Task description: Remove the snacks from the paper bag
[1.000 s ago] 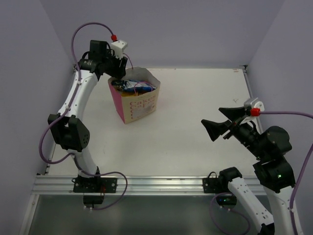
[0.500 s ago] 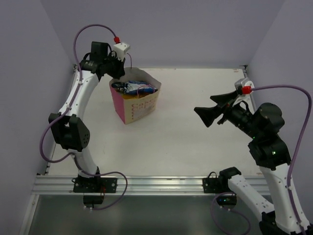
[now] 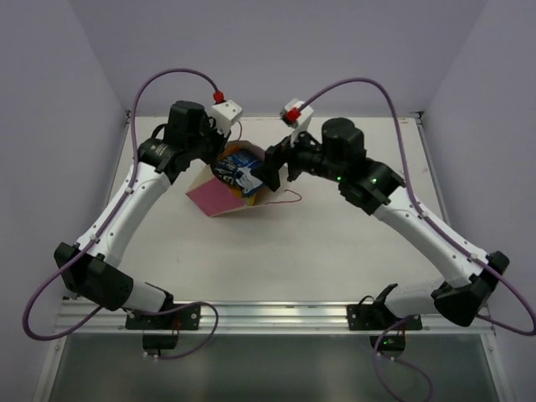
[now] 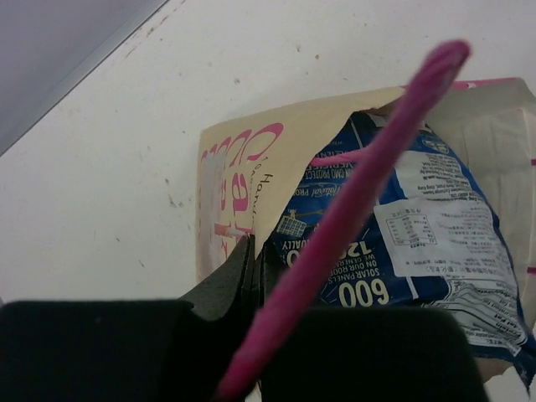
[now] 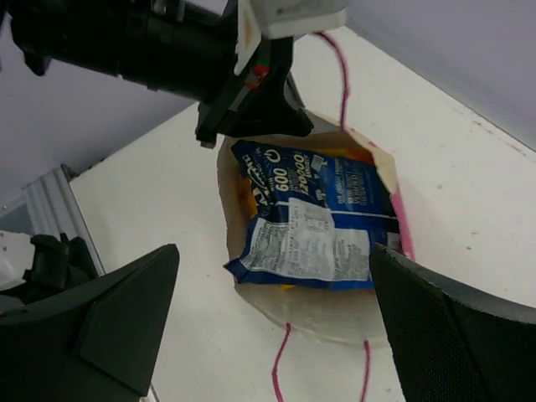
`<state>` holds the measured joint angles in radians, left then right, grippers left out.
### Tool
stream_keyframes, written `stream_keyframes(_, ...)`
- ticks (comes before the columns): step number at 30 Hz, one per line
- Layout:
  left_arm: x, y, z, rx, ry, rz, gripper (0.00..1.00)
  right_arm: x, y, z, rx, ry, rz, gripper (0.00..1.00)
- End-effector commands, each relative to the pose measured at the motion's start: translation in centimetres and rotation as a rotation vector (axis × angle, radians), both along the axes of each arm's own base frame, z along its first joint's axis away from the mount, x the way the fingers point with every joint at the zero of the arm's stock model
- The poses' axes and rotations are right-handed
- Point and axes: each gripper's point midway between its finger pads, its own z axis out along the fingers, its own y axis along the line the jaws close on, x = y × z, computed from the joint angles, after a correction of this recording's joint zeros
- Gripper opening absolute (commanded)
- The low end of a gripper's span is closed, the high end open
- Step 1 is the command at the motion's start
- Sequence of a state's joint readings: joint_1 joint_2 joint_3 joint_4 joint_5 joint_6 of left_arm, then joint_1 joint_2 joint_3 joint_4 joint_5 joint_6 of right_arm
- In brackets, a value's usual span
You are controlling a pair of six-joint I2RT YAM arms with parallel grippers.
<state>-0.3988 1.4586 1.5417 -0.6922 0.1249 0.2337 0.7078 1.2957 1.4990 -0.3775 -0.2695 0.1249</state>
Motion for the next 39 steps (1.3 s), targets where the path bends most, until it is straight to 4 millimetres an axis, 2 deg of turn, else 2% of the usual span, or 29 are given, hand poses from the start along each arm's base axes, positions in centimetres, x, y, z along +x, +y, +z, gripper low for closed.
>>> stream_keyframes(1,0.2,-0.7,5.3,-0.119,-0.173,0.038,0.0,0.8,3.2,-2.0,-0.064,-0.103,0.008,0.99)
stream_keyframes(2,-0.1,-0.8,5.0,-0.125,-0.164,0.039,0.0,0.8,5.0,-3.1,-0.069,-0.105,0.032,0.97)
stream_keyframes(3,-0.3,-1.0,4.9,-0.13,-0.159,0.032,0.0,0.9,5.7,-4.7,-0.096,-0.094,0.036,0.92)
stream_keyframes(4,-0.3,-1.0,4.7,-0.132,-0.151,0.035,0.0,1.2,6.5,-5.3,-0.093,-0.103,0.031,0.91)
stream_keyframes(5,-0.4,-1.1,4.3,-0.136,-0.14,0.037,0.0,1.2,7.5,-7.0,-0.113,-0.092,0.035,0.91)
stream_keyframes(6,-0.4,-1.2,4.3,-0.14,-0.137,0.036,0.0,1.2,7.9,-9.0,-0.135,-0.074,0.038,0.91)
stream_keyframes(8,-0.5,-1.3,4.0,-0.141,-0.129,0.034,0.0,2.0,8.8,-10.0,-0.124,-0.093,0.011,0.91)
stream_keyframes(9,-0.6,-1.4,3.9,-0.144,-0.126,0.03,0.0,2.6,9.2,-11.7,-0.153,-0.075,-0.003,0.91)
stream_keyframes(12,-0.9,-1.5,3.9,-0.154,-0.125,0.026,0.0,3.8,9.8,-14.1,-0.196,-0.05,-0.032,0.88)
stream_keyframes(14,-1.2,-1.8,3.8,-0.161,-0.119,0.017,0.0,4.5,9.8,-14.7,-0.2,-0.058,-0.059,0.83)
stream_keyframes(16,-1.4,-2.0,3.8,-0.165,-0.118,0.011,0.0,4.8,9.7,-15.5,-0.211,-0.053,-0.079,0.63)
stream_keyframes(18,-1.8,-1.9,3.5,-0.16,-0.117,0.007,0.0,4.7,9.4,-15.5,-0.205,-0.05,-0.083,0.45)
stream_keyframes(20,-1.9,-1.7,3.1,-0.147,-0.114,0.015,0.0,4.3,9.0,-14.3,-0.187,-0.064,-0.081,0.3)
stream_keyframes(21,-2.0,-1.6,2.9,-0.145,-0.112,0.019,0.0,4.1,8.7,-14.0,-0.185,-0.068,-0.084,0.15)
stream_keyframes(23,-2.3,-1.6,2.5,-0.144,-0.104,0.016,0.0,3.6,7.8,-12.2,-0.166,-0.088,-0.095,0.0)
stream_keyframes(25,-2.5,-1.6,2.6,-0.146,-0.107,0.017,0.0,2.9,7.2,-10.5,-0.143,-0.101,-0.09,0.0)
stream_keyframes(27,-2.8,-1.7,2.3,-0.137,-0.109,0.018,0.0,0.9,5.8,-8.0,-0.11,-0.093,-0.054,0.0)
stream_keyframes(29,-3.1,-2.0,1.8,-0.128,-0.103,0.009,0.0,-0.8,4.5,-7.0,-0.104,-0.07,-0.032,0.0)
stream_keyframes(30,-3.2,-2.2,1.6,-0.129,-0.099,0.006,0.0,-2.4,3.5,-5.0,-0.063,-0.08,-0.002,0.0)
stream_keyframes(31,-3.4,-2.6,1.2,-0.134,-0.093,0.0,0.0,-3.2,2.6,-5.1,-0.084,-0.057,0.001,0.0)
stream_keyframes(33,-3.5,-3.1,0.7,-0.136,-0.082,-0.009,0.0,-4.6,0.4,-3.8,-0.06,-0.053,-0.027,0.0)
stream_keyframes(35,-3.8,-3.8,-0.1,-0.137,-0.072,-0.016,0.0,-4.7,-1.9,-4.2,-0.072,-0.033,-0.108,0.0)
stream_keyframes(36,-3.9,-4.1,-0.3,-0.138,-0.069,-0.02,0.0,-4.4,-4.0,-4.4,-0.063,-0.035,-0.193,0.0)
stream_keyframes(38,-4.0,-4.7,-1.1,-0.138,-0.054,-0.026,0.0,-2.8,-7.2,-5.2,-0.062,-0.022,-0.331,0.0)
stream_keyframes(39,-4.2,-4.9,-1.4,-0.139,-0.049,-0.029,0.0,-2.1,-8.5,-6.2,-0.06,0.007,-0.389,0.0)
